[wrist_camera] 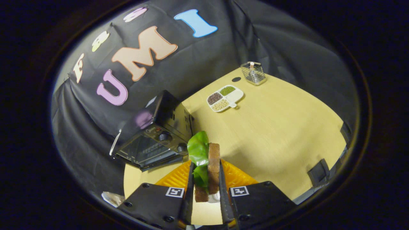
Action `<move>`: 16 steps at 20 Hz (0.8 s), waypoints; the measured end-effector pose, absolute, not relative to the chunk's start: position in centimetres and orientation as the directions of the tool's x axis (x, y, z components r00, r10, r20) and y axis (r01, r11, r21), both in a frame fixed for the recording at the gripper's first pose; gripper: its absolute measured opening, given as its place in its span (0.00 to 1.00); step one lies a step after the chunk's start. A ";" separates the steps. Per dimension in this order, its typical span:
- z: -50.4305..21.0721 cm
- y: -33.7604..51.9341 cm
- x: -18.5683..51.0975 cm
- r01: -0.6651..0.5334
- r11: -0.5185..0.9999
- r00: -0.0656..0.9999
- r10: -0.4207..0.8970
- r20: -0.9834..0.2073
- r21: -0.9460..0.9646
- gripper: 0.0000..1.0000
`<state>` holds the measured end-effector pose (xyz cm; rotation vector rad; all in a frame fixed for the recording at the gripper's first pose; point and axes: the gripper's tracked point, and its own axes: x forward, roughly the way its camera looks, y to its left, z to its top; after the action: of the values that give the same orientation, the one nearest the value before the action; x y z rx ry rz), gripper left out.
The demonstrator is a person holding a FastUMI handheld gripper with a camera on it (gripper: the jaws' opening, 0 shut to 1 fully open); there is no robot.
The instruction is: Open the toaster oven, put the food inside, and close the toaster oven door.
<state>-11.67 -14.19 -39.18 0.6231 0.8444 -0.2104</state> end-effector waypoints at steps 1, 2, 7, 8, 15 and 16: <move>-38.7 -13.6 -11.5 0.415 0.794 0.663 0.070 -0.746 0.444 0.38; -38.2 -12.9 -11.4 0.418 0.783 0.669 0.077 -0.739 0.460 0.38; -37.2 -8.4 -10.7 0.422 0.735 0.681 0.129 -0.720 0.531 0.38; -37.2 -7.2 -10.5 0.424 0.723 0.681 0.143 -0.718 0.546 0.38; -38.2 1.4 -7.7 0.410 0.643 0.684 0.253 -0.685 0.647 0.38; -38.5 2.7 -7.1 0.411 0.627 0.684 0.268 -0.678 0.662 0.38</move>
<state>-7.14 2.65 -38.49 0.9183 0.8435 -0.0940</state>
